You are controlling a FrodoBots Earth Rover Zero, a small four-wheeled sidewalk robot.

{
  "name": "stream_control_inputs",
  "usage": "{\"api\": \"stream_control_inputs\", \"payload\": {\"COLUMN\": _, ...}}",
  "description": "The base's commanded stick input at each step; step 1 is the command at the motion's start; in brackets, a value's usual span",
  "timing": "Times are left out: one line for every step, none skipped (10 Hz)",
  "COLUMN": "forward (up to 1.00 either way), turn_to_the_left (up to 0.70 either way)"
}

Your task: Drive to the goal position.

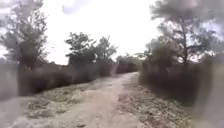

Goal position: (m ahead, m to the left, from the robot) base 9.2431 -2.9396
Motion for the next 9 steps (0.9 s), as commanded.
{"api": "stream_control_inputs", "payload": {"forward": 1.0, "turn_to_the_left": 0.0}}
{"api": "stream_control_inputs", "payload": {"forward": 1.0, "turn_to_the_left": 0.0}}
{"api": "stream_control_inputs", "payload": {"forward": 1.0, "turn_to_the_left": 0.0}}
{"api": "stream_control_inputs", "payload": {"forward": 1.0, "turn_to_the_left": 0.0}}
{"api": "stream_control_inputs", "payload": {"forward": 1.0, "turn_to_the_left": 0.0}}
{"api": "stream_control_inputs", "payload": {"forward": 1.0, "turn_to_the_left": 0.0}}
{"api": "stream_control_inputs", "payload": {"forward": 1.0, "turn_to_the_left": 0.0}}
{"api": "stream_control_inputs", "payload": {"forward": 1.0, "turn_to_the_left": 0.0}}
{"api": "stream_control_inputs", "payload": {"forward": 1.0, "turn_to_the_left": 0.0}}
